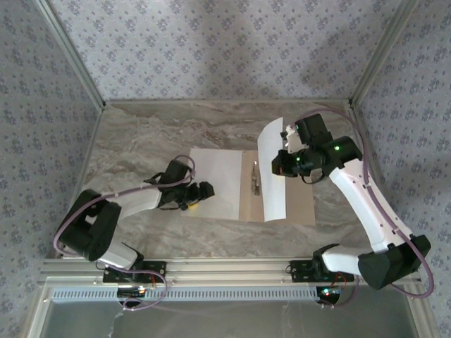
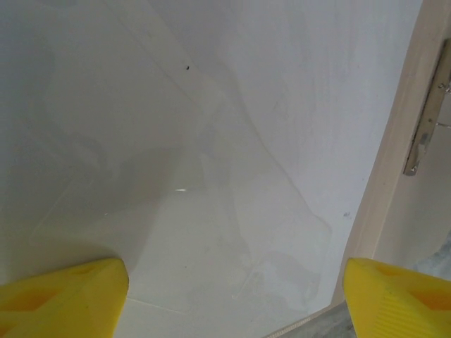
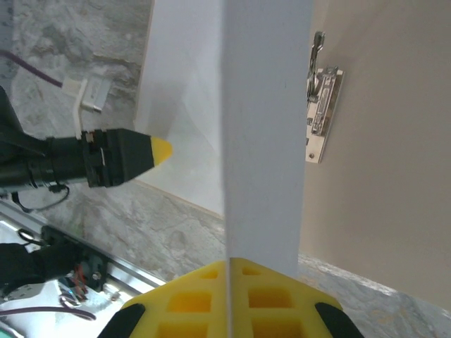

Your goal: Put the files into the folder

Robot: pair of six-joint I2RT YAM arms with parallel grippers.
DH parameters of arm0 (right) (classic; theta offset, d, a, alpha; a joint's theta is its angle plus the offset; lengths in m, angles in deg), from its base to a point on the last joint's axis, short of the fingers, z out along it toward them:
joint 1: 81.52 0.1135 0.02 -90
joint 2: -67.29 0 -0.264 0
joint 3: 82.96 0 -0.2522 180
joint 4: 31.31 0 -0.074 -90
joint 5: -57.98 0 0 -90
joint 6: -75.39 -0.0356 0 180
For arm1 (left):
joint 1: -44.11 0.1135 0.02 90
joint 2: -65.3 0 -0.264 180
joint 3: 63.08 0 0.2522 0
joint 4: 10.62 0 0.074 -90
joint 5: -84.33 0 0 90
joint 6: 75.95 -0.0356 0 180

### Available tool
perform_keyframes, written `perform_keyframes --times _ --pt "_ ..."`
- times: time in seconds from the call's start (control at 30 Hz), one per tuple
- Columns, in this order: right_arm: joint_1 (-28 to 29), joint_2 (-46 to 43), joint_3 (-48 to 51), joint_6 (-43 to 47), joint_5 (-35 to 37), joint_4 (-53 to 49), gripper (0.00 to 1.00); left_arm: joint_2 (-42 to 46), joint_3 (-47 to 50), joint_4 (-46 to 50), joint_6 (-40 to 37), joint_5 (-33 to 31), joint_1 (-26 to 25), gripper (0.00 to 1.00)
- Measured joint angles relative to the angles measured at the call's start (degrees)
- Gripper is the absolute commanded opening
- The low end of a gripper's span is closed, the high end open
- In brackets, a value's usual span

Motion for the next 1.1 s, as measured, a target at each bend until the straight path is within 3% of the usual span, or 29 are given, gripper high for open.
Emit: perform_keyframes --times 0.17,0.33,0.6,1.1 --pt "1.4 0.0 0.7 -2.3 -4.4 5.2 0.00 10.1 6.5 4.7 1.4 -3.4 2.7 0.82" --pt "4.5 0.6 2.4 -6.2 -9.7 12.8 0.00 18.9 10.4 11.8 0.4 -4.9 8.9 0.83" --pt "9.4 1.9 4.9 -11.9 -16.0 25.2 0.00 22.6 10.8 19.0 -4.3 -3.9 18.1 0.83" --pt "-1.2 8.0 29.4 -5.7 -12.8 32.0 0.00 19.1 8.5 20.8 -7.0 -2.5 18.6 0.83"
